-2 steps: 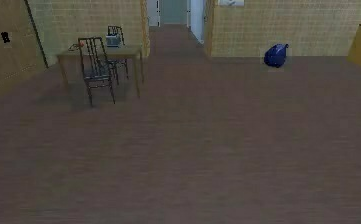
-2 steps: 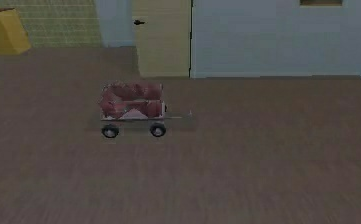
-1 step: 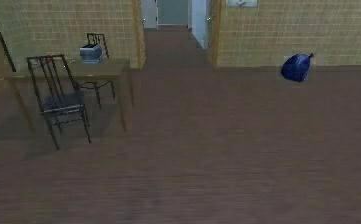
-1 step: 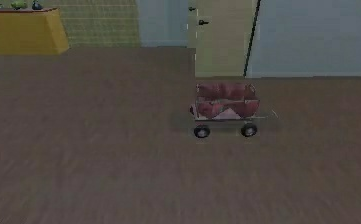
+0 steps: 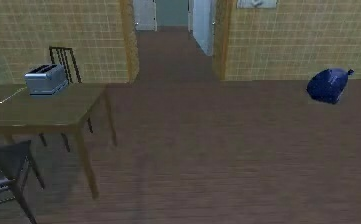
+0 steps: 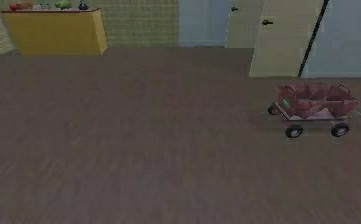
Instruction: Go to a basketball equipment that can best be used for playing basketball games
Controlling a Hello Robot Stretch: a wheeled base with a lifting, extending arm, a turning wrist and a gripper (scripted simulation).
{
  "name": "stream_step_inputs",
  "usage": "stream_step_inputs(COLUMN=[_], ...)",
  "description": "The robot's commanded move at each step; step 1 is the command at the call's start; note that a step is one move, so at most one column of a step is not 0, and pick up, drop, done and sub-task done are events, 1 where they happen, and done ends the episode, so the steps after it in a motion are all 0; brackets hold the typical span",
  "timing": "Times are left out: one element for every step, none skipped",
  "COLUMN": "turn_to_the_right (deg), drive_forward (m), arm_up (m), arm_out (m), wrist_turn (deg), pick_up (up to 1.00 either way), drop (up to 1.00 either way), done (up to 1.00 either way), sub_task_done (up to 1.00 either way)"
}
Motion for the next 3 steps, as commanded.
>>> stream_step_inputs(turn_to_the_right=[0.0, 0.0, 3.0], drive_forward=[1.00, 1.00, 0.00], arm_up=[0.00, 0.00, 0.00], arm_out=[0.00, 0.00, 0.00], wrist_turn=[0.0, 0.0, 0.0], pick_up=[0.00, 0.00, 0.00], drop=[0.00, 0.00, 0.00], done=[0.00, 0.00, 0.00], sub_task_done=[0.00, 0.00, 0.00])
